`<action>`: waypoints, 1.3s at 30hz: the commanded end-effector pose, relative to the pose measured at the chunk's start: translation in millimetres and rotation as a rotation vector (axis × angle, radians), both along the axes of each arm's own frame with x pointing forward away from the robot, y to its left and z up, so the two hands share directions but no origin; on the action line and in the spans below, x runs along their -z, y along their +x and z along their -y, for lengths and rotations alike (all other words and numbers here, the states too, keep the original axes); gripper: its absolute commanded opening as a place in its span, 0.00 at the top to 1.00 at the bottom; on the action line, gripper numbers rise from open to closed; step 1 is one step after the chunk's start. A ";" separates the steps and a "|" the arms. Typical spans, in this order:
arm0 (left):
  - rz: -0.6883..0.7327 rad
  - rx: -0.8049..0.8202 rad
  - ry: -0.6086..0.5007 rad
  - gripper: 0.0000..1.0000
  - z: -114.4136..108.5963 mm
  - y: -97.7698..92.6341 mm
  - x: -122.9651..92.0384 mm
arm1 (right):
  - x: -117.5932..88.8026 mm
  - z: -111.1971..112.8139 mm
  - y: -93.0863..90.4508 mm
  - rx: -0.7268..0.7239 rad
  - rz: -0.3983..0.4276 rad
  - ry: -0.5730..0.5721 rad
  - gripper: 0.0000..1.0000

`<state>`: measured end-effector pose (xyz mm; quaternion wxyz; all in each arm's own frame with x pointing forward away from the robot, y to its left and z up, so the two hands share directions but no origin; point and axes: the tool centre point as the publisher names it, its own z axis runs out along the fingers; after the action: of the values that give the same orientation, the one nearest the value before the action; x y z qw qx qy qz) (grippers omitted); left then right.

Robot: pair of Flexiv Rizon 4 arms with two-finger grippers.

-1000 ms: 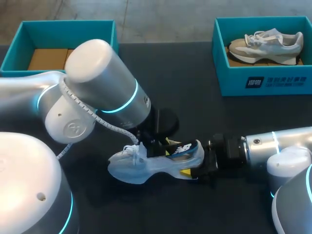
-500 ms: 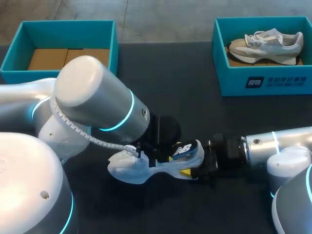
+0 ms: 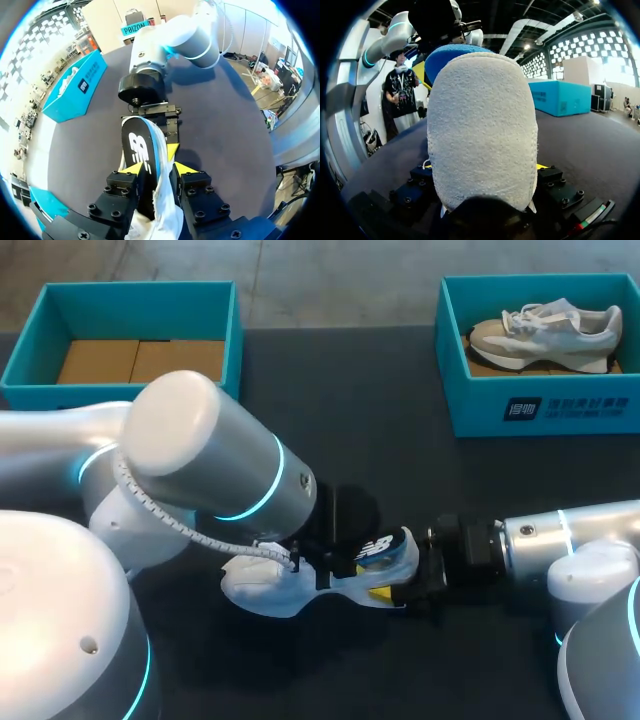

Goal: Take the shoe out of the shoebox, open the shoe tongue, remove and reinsert the insole, then place the shoe into the shoebox

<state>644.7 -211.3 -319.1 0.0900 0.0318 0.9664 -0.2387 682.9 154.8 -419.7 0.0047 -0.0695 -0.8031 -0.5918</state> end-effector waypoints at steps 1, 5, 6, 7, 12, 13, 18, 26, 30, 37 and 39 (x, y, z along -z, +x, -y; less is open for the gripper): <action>0.001 -0.003 0.006 0.64 7.8 0.3 5.7 | -1.1 -1.3 -1.0 0.001 -0.002 -0.006 1.00; 0.003 -0.013 0.002 0.65 8.7 0.2 6.8 | -1.1 -1.3 -1.0 0.001 -0.002 -0.006 1.00; 0.007 -0.018 -0.001 0.65 8.8 -0.1 7.0 | -1.1 -1.3 -1.0 0.001 -0.002 -0.006 1.00; 0.009 -0.024 -0.006 0.65 8.9 -0.4 7.1 | -1.1 -1.3 -1.0 0.001 -0.002 -0.006 1.00; 0.013 -0.038 -0.027 0.69 7.8 -1.4 5.0 | -1.1 -1.3 -1.0 0.001 -0.002 -0.006 1.00; 0.013 -0.040 -0.027 0.71 8.4 -0.7 5.0 | -1.1 -1.3 -1.0 0.001 -0.002 -0.006 1.00; 0.015 -0.047 -0.017 0.82 10.7 1.6 7.1 | -1.1 -1.3 -1.0 0.001 -0.002 -0.006 1.00; 0.020 -0.044 -0.021 1.00 8.1 -1.9 3.9 | -1.1 -1.3 -1.0 0.001 -0.002 -0.006 1.00; 0.023 -0.045 -0.023 1.00 4.6 -5.6 3.5 | -1.1 -1.3 -1.0 0.001 -0.002 -0.006 1.00; 0.032 -0.058 -0.029 1.00 -0.4 -10.7 1.2 | -1.1 -1.3 -1.0 0.001 -0.002 -0.006 1.00; 0.037 -0.062 -0.028 1.00 -1.3 -11.4 -0.3 | -1.1 -1.3 -1.0 0.001 -0.002 -0.006 1.00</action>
<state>637.1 -216.0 -322.8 0.1119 0.0067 0.9620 -0.2488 682.9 154.8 -419.7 0.0047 -0.0695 -0.8031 -0.5918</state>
